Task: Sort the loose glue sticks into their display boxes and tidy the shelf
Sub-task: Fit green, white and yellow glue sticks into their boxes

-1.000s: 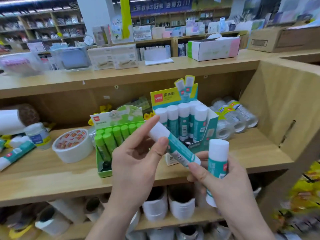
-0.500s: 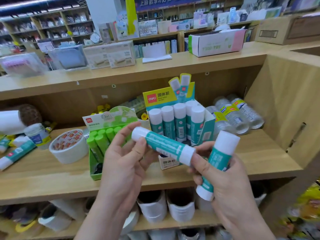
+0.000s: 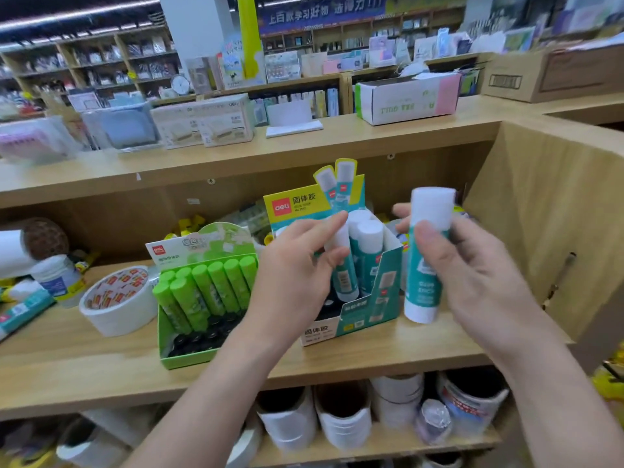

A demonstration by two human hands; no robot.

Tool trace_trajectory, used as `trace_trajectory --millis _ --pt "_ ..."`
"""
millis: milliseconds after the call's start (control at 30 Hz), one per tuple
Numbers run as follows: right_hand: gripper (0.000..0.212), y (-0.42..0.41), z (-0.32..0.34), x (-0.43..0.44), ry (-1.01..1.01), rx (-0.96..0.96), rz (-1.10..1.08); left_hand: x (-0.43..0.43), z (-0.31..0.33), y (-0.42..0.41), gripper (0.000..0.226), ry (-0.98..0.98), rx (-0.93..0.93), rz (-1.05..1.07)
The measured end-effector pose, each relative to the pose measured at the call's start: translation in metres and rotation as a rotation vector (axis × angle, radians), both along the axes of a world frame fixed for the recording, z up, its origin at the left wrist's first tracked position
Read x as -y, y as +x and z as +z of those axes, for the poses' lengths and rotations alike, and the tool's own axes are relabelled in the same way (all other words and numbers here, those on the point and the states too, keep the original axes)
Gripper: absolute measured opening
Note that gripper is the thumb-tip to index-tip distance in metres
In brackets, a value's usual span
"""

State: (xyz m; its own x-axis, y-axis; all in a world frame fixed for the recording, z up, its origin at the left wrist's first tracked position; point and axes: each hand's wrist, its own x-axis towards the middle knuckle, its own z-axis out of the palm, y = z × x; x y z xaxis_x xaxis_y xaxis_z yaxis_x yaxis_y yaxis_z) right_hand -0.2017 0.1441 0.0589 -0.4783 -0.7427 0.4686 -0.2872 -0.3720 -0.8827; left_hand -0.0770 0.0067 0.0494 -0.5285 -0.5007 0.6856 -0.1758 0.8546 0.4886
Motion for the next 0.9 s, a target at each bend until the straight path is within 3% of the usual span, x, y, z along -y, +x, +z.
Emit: trace_trajectory --millis 167,267,467,633,833,900 --pt "0.046 -0.009 -0.021 0.015 0.104 -0.171 -0.008 0.002 -0.009 -0.009 0.043 -0.005 0.029 -0.003" --pt "0.037 -0.014 -0.021 0.015 0.137 -0.221 0.021 0.002 -0.009 -0.01 0.04 -0.052 0.023 0.01" --pt "0.029 -0.019 -0.012 0.018 0.155 -0.555 -0.122 0.011 -0.007 -0.008 0.037 -0.606 0.23 0.227" --pt "0.045 -0.023 -0.011 0.021 0.17 -0.53 -0.151 0.01 -0.005 -0.009 0.041 -0.612 0.324 0.272" --pt "0.034 -0.021 -0.01 0.02 0.175 -0.264 -0.061 0.006 -0.001 -0.005 0.042 -0.522 0.4 0.258" --pt "0.036 -0.021 -0.01 0.019 0.198 -0.291 -0.061 0.001 0.007 0.0 0.044 -0.393 0.343 0.198"
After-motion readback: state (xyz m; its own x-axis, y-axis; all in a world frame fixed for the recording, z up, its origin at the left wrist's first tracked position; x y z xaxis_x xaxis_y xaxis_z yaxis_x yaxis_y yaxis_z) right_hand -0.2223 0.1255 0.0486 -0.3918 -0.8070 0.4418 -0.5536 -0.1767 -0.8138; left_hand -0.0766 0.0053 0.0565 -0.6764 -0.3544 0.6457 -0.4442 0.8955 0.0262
